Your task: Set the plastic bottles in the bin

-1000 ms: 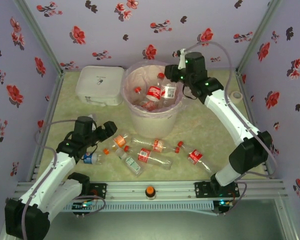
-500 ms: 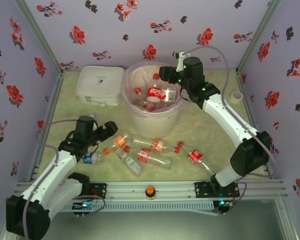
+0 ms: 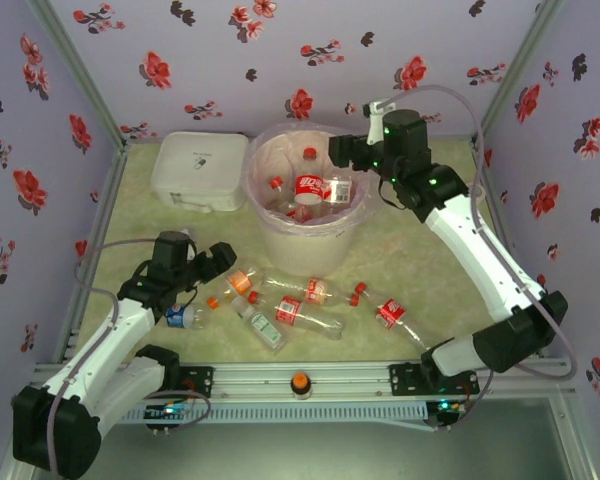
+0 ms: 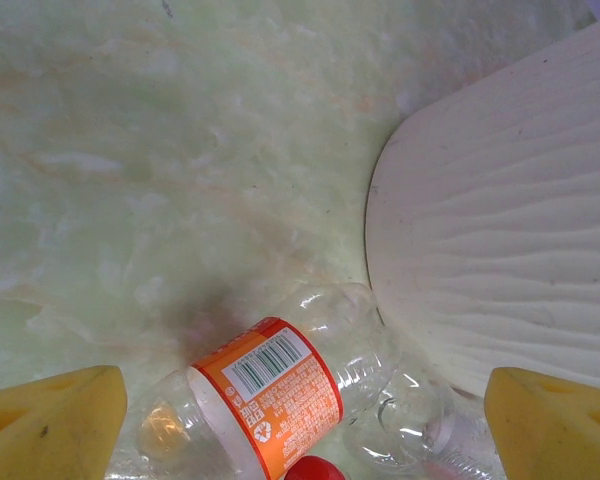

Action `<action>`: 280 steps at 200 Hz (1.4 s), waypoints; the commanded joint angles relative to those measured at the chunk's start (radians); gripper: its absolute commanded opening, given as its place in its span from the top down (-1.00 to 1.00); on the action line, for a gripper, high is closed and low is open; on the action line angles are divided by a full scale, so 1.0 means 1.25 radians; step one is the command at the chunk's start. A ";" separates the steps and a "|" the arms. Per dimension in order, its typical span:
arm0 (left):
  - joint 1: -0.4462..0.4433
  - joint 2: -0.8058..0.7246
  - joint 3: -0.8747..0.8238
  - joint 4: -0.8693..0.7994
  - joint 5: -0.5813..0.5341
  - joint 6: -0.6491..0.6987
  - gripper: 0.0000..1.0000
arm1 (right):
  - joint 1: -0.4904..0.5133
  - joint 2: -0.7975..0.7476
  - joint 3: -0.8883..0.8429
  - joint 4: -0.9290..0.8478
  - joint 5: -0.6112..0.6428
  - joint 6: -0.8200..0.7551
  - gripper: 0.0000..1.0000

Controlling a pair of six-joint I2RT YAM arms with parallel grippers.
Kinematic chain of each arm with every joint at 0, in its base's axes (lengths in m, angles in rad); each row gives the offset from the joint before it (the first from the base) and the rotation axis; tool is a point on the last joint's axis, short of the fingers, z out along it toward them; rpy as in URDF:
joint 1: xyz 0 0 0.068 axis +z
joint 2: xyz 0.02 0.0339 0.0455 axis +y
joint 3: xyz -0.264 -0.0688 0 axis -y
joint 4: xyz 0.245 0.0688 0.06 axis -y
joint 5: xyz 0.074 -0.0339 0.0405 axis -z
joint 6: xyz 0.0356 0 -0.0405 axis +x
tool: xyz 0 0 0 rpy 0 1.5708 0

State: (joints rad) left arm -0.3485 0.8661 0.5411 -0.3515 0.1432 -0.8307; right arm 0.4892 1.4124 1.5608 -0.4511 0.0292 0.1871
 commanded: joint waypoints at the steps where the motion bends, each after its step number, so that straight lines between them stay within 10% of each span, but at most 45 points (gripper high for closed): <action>1: 0.004 -0.002 0.012 0.008 0.012 0.019 -0.86 | 0.003 -0.059 0.033 -0.114 0.066 -0.067 -0.85; 151: 0.008 0.105 0.051 0.045 0.012 0.077 -0.88 | 0.001 -0.282 -0.156 -0.652 0.213 0.097 -0.99; 196: 0.009 0.123 0.056 0.052 0.013 0.083 -0.88 | 0.003 -0.283 -0.381 -0.566 0.013 0.201 -0.99; 280: 0.016 0.139 0.053 0.062 0.013 0.079 -0.89 | 0.025 -0.175 -0.590 -0.449 -0.051 0.254 -0.99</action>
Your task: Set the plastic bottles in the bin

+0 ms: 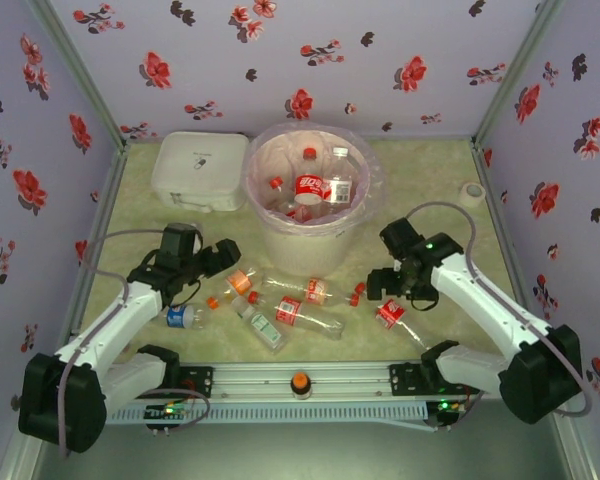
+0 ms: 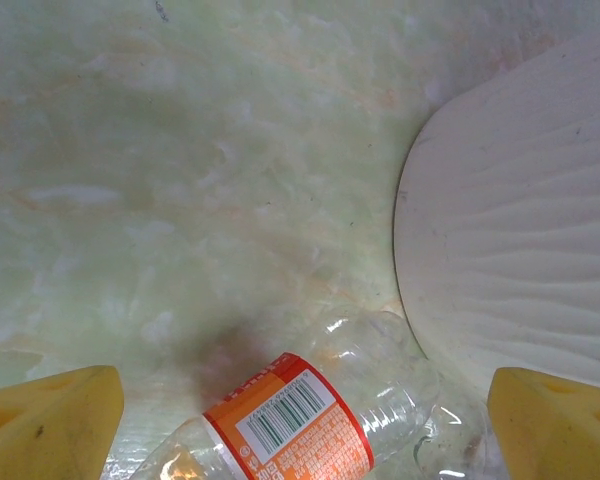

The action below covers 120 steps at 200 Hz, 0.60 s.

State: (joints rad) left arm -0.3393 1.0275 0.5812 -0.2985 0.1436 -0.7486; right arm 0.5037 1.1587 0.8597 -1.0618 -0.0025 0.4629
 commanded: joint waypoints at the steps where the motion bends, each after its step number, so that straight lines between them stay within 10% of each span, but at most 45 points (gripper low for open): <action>1: 0.009 0.010 0.021 0.019 0.013 0.014 -0.89 | 0.014 0.029 -0.032 0.041 -0.027 0.034 -0.99; 120: 0.013 0.006 0.022 0.010 0.015 0.020 -0.89 | -0.022 0.183 -0.040 0.149 0.026 0.074 -0.84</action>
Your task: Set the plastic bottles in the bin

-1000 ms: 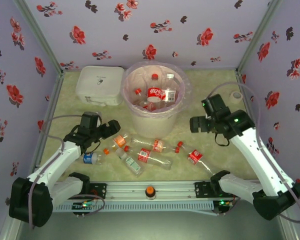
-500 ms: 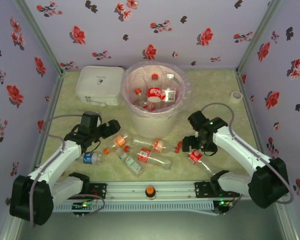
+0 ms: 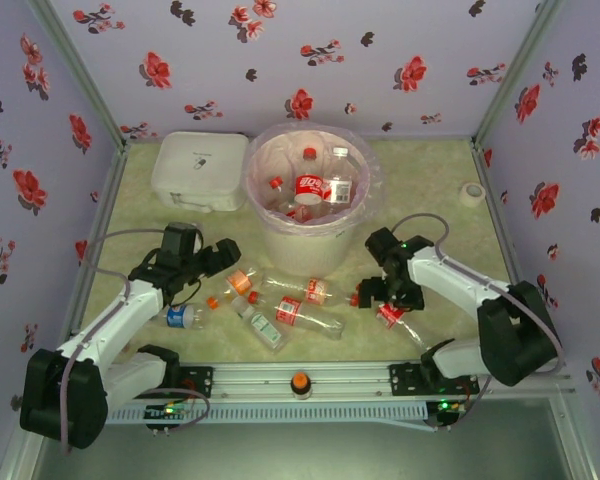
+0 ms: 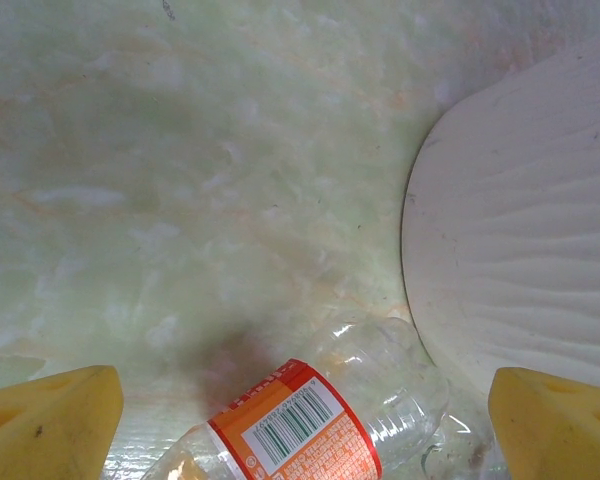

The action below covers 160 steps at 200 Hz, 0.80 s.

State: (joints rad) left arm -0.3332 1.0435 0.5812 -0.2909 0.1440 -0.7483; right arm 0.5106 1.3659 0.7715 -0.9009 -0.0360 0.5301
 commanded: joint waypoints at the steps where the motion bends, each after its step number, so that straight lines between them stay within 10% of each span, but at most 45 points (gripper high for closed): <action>1: 0.009 -0.007 0.022 0.004 0.015 0.020 -0.89 | -0.029 0.018 0.031 0.020 0.054 0.020 -0.83; 98: 0.020 -0.010 0.019 -0.001 0.017 0.027 -0.89 | -0.199 0.069 0.032 0.095 0.095 -0.038 -0.12; 160: 0.024 -0.015 0.015 -0.004 0.019 0.027 -0.89 | -0.214 0.112 0.033 0.162 0.067 -0.036 -0.45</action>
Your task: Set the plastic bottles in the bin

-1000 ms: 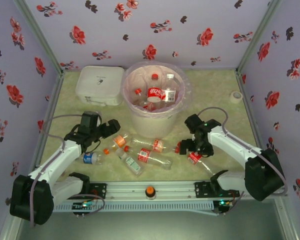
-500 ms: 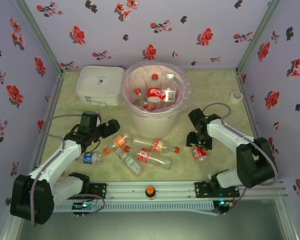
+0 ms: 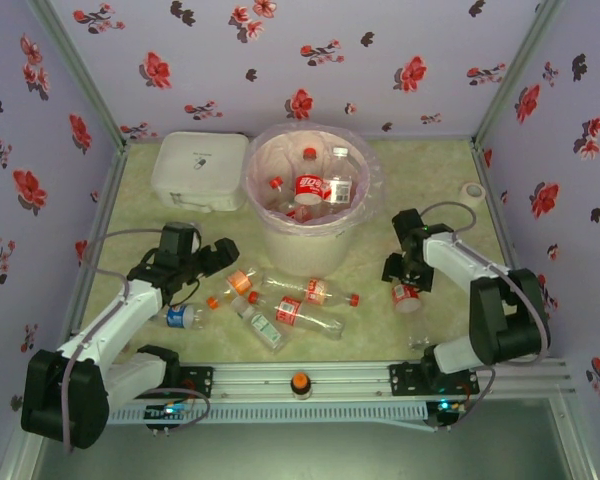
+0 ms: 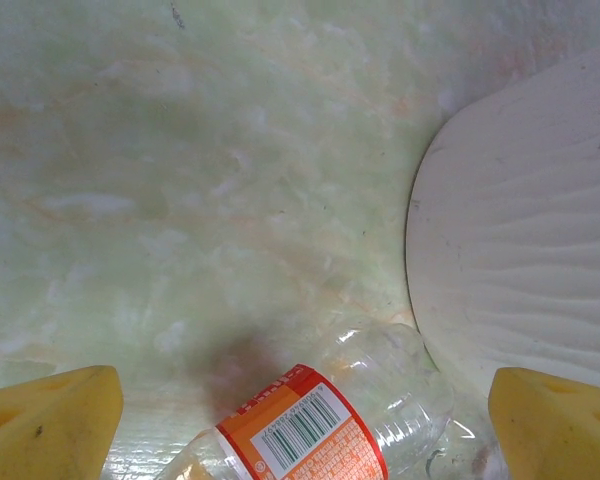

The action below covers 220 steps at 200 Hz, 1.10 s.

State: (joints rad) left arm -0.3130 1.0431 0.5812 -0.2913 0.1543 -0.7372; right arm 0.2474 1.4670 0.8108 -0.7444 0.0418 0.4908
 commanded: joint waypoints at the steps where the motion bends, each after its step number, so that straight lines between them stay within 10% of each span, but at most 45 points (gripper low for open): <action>1: 0.008 -0.016 0.015 -0.004 0.010 0.019 -0.89 | -0.004 0.032 0.002 0.037 0.004 -0.005 -0.45; 220: 0.017 -0.047 -0.008 -0.006 0.015 0.004 -0.89 | -0.082 -0.170 0.143 -0.067 0.048 -0.074 0.49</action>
State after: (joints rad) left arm -0.3008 0.9821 0.5808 -0.3096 0.1589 -0.7334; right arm 0.1673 1.3602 0.9077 -0.7494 0.0532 0.4389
